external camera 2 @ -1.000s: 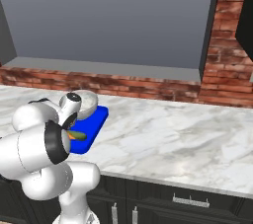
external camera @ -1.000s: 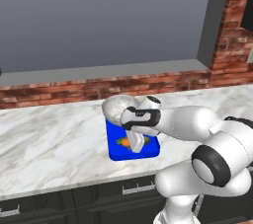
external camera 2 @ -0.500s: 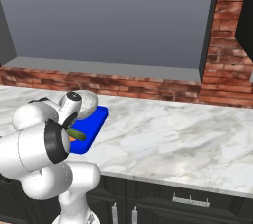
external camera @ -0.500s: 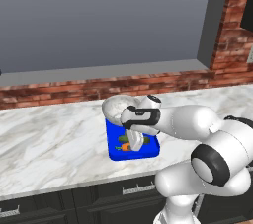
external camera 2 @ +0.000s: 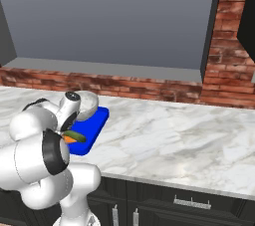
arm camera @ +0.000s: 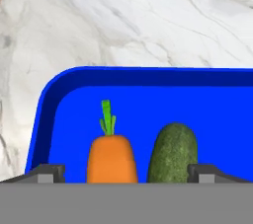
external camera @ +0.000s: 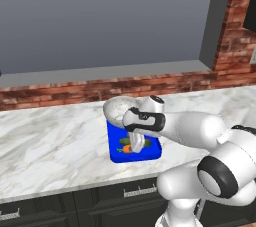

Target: Place the two vegetables and bowl onto the tray for setting up a vegetable dip station.

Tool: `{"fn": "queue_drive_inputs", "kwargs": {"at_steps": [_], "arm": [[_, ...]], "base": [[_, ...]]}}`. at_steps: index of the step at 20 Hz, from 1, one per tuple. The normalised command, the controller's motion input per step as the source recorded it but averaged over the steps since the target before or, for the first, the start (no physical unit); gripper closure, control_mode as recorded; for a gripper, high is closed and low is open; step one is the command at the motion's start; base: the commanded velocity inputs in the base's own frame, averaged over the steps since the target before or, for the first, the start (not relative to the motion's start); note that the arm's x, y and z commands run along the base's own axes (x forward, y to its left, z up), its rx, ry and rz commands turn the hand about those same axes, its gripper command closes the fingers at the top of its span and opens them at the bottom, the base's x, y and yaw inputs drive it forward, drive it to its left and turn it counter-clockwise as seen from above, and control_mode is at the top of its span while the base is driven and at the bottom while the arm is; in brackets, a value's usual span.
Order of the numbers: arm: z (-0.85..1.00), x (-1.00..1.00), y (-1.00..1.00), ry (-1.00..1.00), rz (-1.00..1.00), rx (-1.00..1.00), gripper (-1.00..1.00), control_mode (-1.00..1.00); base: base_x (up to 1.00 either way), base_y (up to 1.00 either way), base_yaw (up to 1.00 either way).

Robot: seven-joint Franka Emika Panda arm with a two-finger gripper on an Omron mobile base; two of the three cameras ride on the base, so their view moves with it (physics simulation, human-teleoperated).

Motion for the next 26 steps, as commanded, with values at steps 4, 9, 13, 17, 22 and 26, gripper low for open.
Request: {"fn": "queue_drive_inputs", "kwargs": {"at_steps": [4,9,13,17,22,26], "arm": [[0.24,-0.19,0.02,0.0,-0.11,0.0,-1.0,-1.0],[0.31,-0.24,0.0,0.05,-0.17,0.0,-1.0,-1.0],[0.31,-0.33,-0.02,0.1,-0.19,0.0,-1.0,-1.0],[0.31,-0.37,-0.03,0.11,-0.19,0.0,-1.0,-1.0],[0.3,-0.37,-0.04,0.11,-0.19,0.0,-1.0,-1.0],[0.28,-0.38,-0.05,0.1,-0.19,0.0,-1.0,-1.0]], "base": [[0.0,0.0,0.0],[0.0,0.0,0.0],[0.0,0.0,0.0],[0.0,0.0,0.0],[0.0,0.0,0.0],[0.0,0.0,0.0]]}}
